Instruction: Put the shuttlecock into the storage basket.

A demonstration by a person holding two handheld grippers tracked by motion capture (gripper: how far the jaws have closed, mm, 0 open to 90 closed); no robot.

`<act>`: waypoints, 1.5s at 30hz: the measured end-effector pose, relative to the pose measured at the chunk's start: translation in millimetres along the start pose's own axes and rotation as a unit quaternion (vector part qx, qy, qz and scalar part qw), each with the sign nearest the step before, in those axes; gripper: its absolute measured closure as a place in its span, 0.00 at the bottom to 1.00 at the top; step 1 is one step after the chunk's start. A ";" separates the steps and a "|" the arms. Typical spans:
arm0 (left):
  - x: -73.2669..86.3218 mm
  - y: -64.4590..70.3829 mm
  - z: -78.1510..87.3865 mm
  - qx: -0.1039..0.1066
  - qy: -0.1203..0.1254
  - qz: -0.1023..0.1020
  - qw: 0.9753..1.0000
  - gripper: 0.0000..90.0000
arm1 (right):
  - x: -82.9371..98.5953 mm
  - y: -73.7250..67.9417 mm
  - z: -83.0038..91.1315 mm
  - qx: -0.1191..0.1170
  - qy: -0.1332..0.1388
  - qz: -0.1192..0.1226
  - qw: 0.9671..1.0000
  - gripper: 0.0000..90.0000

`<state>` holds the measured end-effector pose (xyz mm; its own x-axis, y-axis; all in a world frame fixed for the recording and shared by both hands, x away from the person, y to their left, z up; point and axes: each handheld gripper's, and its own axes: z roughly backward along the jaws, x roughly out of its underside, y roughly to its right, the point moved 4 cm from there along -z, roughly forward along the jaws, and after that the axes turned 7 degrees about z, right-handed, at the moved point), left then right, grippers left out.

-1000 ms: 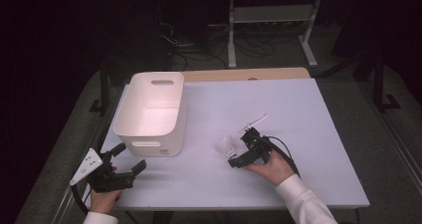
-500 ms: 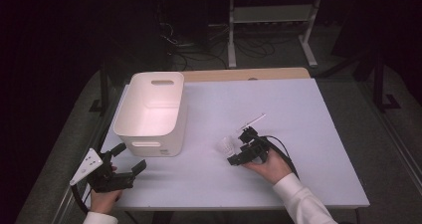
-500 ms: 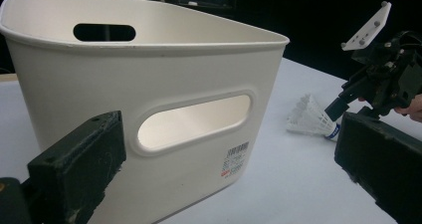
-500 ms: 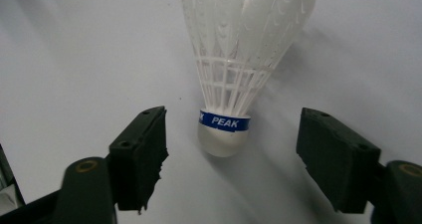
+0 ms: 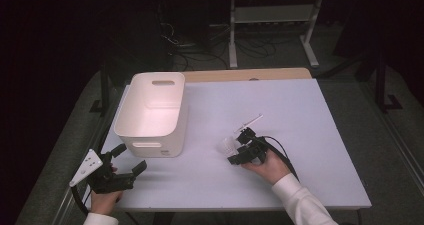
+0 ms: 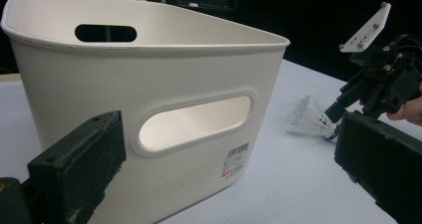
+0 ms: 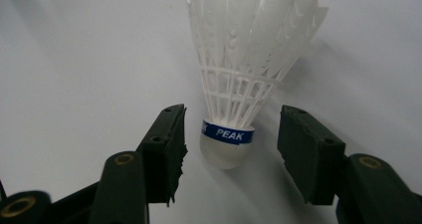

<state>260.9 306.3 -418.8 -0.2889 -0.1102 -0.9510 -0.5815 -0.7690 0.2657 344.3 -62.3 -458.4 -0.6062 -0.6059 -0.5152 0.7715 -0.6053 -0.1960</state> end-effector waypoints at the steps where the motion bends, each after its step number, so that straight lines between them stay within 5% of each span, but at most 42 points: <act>1: 0.0 -0.1 0.0 0.000 0.000 0.000 1.000 0.00 | -0.1 -0.8 -0.2 -0.004 -0.001 0.000 1.000 0.50; 12: 0.9 0.8 -0.2 0.002 -0.006 -0.007 1.000 0.00 | -0.2 -2.0 -6.2 0.011 -0.013 0.001 1.000 0.62; 18: 1.0 0.8 -0.4 0.003 -0.006 -0.005 1.000 0.00 | 0.1 -3.3 -6.2 0.000 -0.016 0.003 1.000 0.69; 45: 1.5 1.6 -1.4 0.003 -0.007 -0.002 1.000 0.00 | -20.4 -10.8 16.0 -0.001 0.014 0.024 1.000 0.70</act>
<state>260.6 304.0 -420.0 -0.2977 -0.0978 -0.9497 -0.5869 -0.7659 0.2628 345.2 -51.7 -432.5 -0.5624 -0.6196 -0.5475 0.8004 -0.5740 -0.1726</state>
